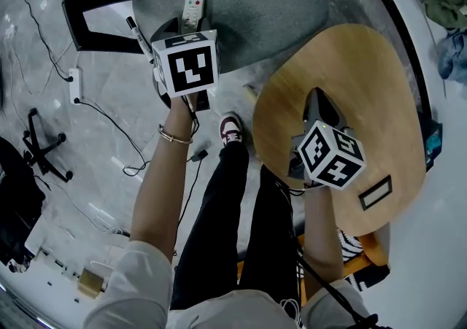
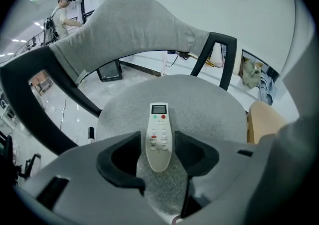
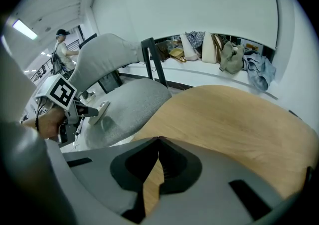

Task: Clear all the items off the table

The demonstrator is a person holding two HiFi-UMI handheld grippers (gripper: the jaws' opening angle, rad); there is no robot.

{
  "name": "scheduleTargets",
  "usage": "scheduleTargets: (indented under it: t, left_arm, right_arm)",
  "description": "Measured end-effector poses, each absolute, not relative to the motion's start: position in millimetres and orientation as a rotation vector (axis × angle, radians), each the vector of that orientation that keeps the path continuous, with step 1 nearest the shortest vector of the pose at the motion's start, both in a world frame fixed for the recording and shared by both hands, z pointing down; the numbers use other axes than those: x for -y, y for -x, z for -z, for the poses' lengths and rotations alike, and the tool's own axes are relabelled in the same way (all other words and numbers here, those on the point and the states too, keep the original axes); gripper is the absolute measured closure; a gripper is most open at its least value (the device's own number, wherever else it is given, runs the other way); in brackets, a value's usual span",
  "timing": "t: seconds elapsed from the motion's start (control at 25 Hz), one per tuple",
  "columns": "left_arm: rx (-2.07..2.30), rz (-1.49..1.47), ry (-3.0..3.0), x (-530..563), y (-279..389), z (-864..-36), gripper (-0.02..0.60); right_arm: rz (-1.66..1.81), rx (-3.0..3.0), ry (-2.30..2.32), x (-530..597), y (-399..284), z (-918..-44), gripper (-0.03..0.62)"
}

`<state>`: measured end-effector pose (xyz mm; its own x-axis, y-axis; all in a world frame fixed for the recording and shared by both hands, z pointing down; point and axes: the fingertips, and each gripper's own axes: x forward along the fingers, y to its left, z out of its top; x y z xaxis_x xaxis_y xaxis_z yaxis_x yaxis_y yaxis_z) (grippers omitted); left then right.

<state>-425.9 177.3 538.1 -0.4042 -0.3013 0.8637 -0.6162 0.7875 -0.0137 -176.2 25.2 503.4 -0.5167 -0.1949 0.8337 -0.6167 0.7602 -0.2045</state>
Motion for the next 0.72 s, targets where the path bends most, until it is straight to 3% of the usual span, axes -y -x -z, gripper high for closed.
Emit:
scheduleTargets:
  t: [0.4, 0.56, 0.72]
  left_arm:
    - [2.067, -0.324, -0.747, -145, 365, -502, 0.391]
    - [2.007, -0.312, -0.838, -117, 313, -496, 0.443]
    - [1.934, -0.306, -0.973, -90, 254, -489, 0.564]
  right_arm:
    - [-0.657, 2.094, -0.678, -9, 136, -496, 0.569]
    - [-0.706, 2.083, -0.745, 2, 102, -491, 0.569]
    - [-0.748, 2.075, -0.809, 14, 66, -484, 0.569]
